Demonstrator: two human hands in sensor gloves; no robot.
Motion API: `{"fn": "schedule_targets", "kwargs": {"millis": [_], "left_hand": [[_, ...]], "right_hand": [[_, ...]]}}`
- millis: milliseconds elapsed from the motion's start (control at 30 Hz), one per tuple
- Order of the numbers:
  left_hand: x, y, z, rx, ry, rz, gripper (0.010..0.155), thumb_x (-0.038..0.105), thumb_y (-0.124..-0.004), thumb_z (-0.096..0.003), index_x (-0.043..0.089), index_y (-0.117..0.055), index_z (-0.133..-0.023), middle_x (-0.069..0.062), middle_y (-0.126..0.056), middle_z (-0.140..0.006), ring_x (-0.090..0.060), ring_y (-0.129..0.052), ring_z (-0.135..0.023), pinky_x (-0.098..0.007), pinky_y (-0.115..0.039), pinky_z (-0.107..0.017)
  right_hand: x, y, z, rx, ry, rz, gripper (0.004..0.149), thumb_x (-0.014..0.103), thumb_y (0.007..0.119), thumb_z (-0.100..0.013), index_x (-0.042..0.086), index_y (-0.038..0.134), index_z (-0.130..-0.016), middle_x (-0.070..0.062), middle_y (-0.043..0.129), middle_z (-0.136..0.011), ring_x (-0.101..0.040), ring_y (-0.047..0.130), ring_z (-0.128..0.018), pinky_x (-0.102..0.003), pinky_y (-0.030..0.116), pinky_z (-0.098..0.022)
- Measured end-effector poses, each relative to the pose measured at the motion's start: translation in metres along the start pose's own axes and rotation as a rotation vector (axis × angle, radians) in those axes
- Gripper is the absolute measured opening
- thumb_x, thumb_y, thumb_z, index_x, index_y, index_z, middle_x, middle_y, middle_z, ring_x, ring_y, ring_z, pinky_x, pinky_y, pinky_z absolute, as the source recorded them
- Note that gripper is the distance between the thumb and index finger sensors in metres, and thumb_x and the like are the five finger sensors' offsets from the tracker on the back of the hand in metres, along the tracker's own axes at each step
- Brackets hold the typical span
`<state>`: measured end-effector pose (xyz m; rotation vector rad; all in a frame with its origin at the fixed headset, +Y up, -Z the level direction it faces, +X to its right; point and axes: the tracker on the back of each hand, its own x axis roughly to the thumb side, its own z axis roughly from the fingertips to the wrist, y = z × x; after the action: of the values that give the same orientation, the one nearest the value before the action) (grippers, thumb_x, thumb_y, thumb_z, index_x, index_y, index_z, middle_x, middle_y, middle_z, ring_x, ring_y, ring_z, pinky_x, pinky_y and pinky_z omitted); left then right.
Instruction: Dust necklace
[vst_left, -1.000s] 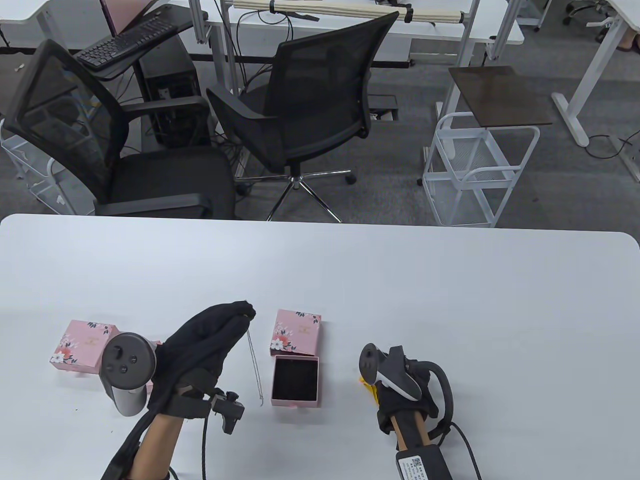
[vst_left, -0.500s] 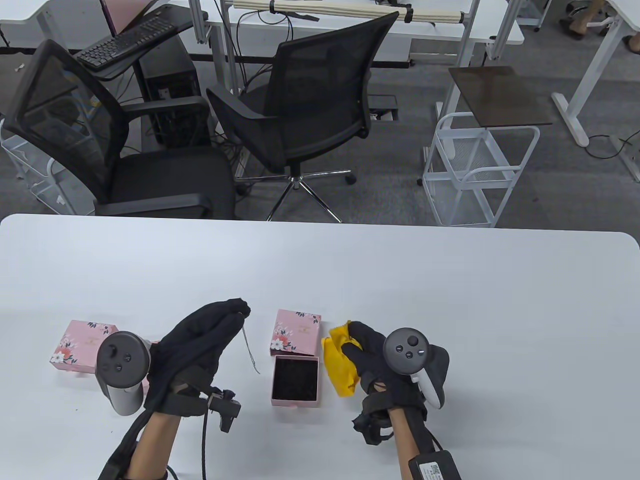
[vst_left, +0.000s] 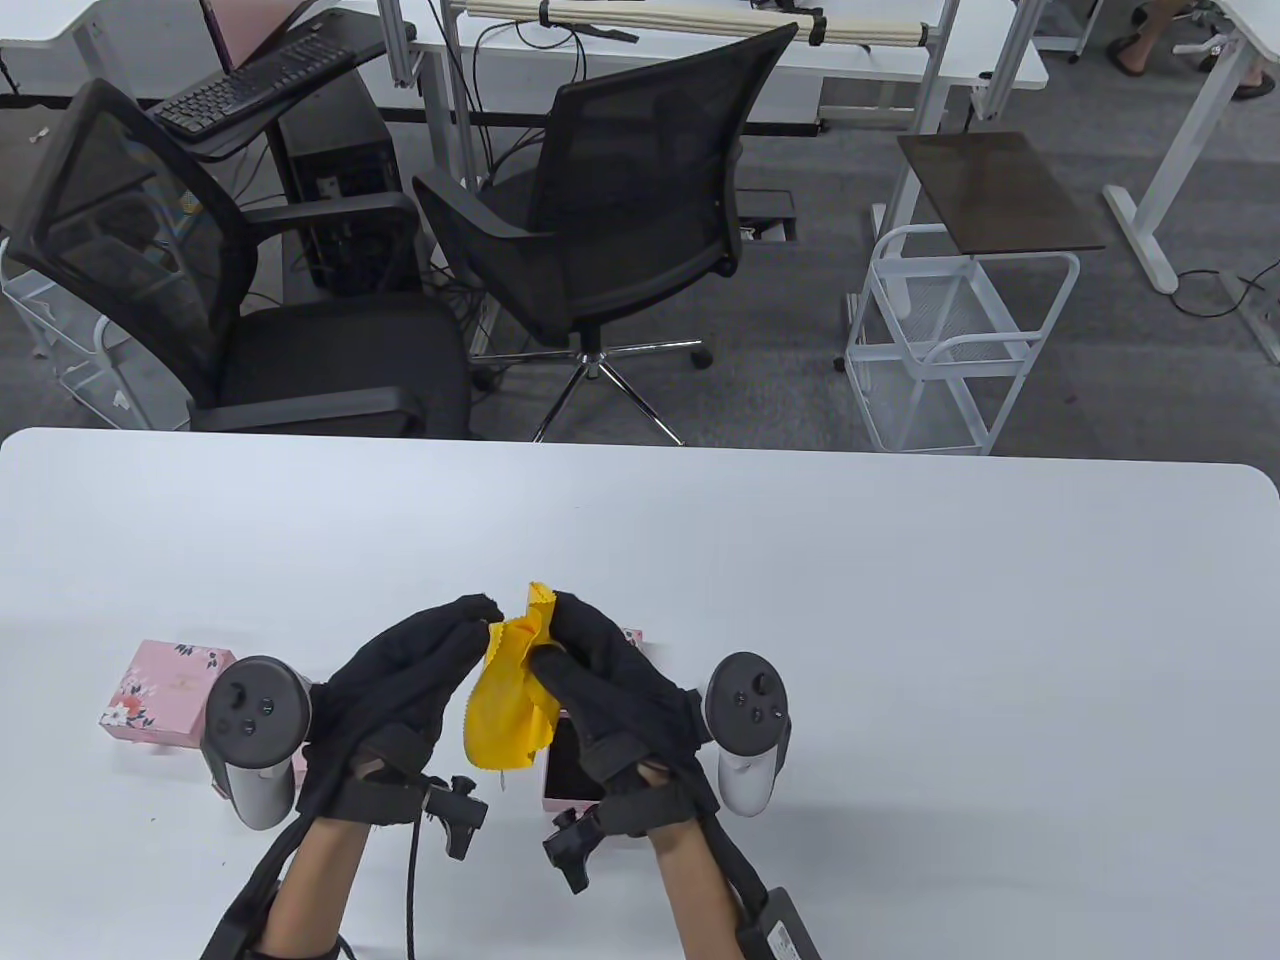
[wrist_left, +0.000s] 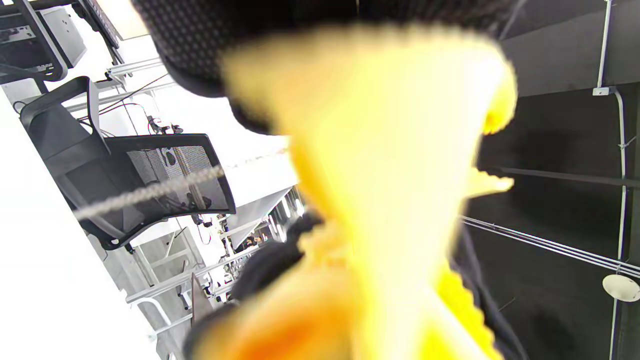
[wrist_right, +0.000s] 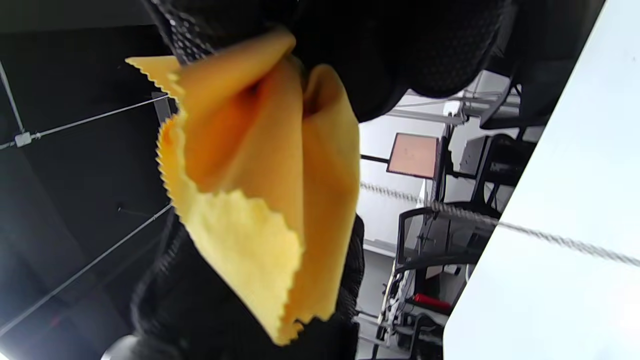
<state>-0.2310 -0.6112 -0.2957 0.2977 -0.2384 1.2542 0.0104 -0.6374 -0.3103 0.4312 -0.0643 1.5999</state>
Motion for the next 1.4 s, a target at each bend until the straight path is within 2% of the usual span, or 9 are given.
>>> {"fn": "schedule_targets", "kwargs": {"millis": [133,233,400,533,600,700,800,1067,1400], "left_hand": [[0.0,-0.006,0.001,-0.016,0.004,0.044,0.035,0.046,-0.088,-0.0558,0.03,-0.093,-0.087,0.0,-0.103,-0.082,-0.022,-0.097,-0.07,-0.04,-0.085,-0.05],[0.001,-0.009,0.002,0.0,0.005,0.056,0.035,0.046,-0.088,-0.0558,0.03,-0.093,-0.087,0.0,-0.103,-0.082,-0.021,-0.097,-0.069,-0.04,-0.086,-0.05],[0.001,-0.008,0.003,0.022,0.006,0.073,0.036,0.046,-0.088,-0.0558,0.03,-0.092,-0.087,0.0,-0.103,-0.083,-0.021,-0.097,-0.07,-0.04,-0.086,-0.05],[0.003,-0.011,0.004,0.017,-0.001,0.05,0.036,0.046,-0.088,-0.0554,0.03,-0.093,-0.087,-0.001,-0.103,-0.081,-0.02,-0.098,-0.069,-0.039,-0.087,-0.049],[0.005,-0.012,0.005,0.005,-0.009,0.04,0.036,0.046,-0.088,-0.0551,0.029,-0.093,-0.086,-0.001,-0.103,-0.08,-0.02,-0.099,-0.068,-0.039,-0.087,-0.049],[0.009,-0.015,0.005,-0.044,-0.028,0.045,0.036,0.046,-0.089,-0.0552,0.029,-0.093,-0.087,-0.001,-0.103,-0.08,-0.02,-0.098,-0.069,-0.04,-0.086,-0.05],[0.014,-0.017,0.008,-0.026,-0.045,-0.015,0.036,0.046,-0.089,-0.0552,0.029,-0.093,-0.087,-0.002,-0.102,-0.081,-0.022,-0.096,-0.072,-0.041,-0.085,-0.052],[0.025,-0.017,0.015,0.057,-0.083,-0.172,0.036,0.046,-0.089,-0.0543,0.03,-0.094,-0.087,-0.002,-0.1,-0.083,-0.023,-0.093,-0.073,-0.04,-0.084,-0.053],[0.031,-0.008,0.017,0.137,-0.145,-0.32,0.035,0.045,-0.089,-0.0539,0.032,-0.094,-0.086,-0.001,-0.096,-0.088,-0.024,-0.089,-0.078,-0.041,-0.081,-0.056]], "right_hand": [[0.008,0.009,0.007,-0.11,-0.082,0.215,0.053,0.03,0.076,-0.063,0.011,0.059,-0.109,-0.021,0.076,-0.096,-0.039,0.087,-0.072,-0.054,0.072,-0.062],[0.015,0.013,0.01,-0.138,-0.154,0.335,0.054,0.03,0.073,-0.064,0.01,0.057,-0.11,-0.023,0.075,-0.098,-0.04,0.088,-0.073,-0.054,0.073,-0.062],[0.021,0.023,0.008,0.031,-0.22,0.467,0.069,0.035,0.073,-0.063,0.008,0.04,-0.117,-0.029,0.058,-0.111,-0.048,0.08,-0.084,-0.058,0.068,-0.065],[0.024,0.031,0.01,0.053,-0.256,0.584,0.08,0.035,0.077,-0.061,0.004,0.03,-0.118,-0.032,0.05,-0.114,-0.05,0.075,-0.088,-0.059,0.066,-0.066],[0.027,0.033,0.013,-0.005,-0.271,0.656,0.081,0.036,0.079,-0.06,0.003,0.032,-0.117,-0.031,0.054,-0.112,-0.048,0.078,-0.085,-0.058,0.068,-0.064],[0.03,0.032,0.018,-0.164,-0.296,0.729,0.072,0.038,0.08,-0.06,0.006,0.046,-0.114,-0.025,0.07,-0.102,-0.042,0.086,-0.076,-0.055,0.073,-0.061],[0.032,0.029,0.018,-0.198,-0.285,0.739,0.065,0.039,0.08,-0.06,0.008,0.056,-0.111,-0.021,0.078,-0.095,-0.04,0.09,-0.07,-0.053,0.075,-0.058],[0.03,0.026,0.018,-0.204,-0.246,0.717,0.057,0.041,0.077,-0.062,0.011,0.063,-0.108,-0.021,0.082,-0.092,-0.04,0.091,-0.068,-0.054,0.076,-0.056],[0.024,0.02,0.012,-0.093,-0.166,0.55,0.039,0.033,0.069,-0.066,0.014,0.07,-0.101,-0.022,0.081,-0.094,-0.043,0.089,-0.071,-0.056,0.074,-0.058]]}}
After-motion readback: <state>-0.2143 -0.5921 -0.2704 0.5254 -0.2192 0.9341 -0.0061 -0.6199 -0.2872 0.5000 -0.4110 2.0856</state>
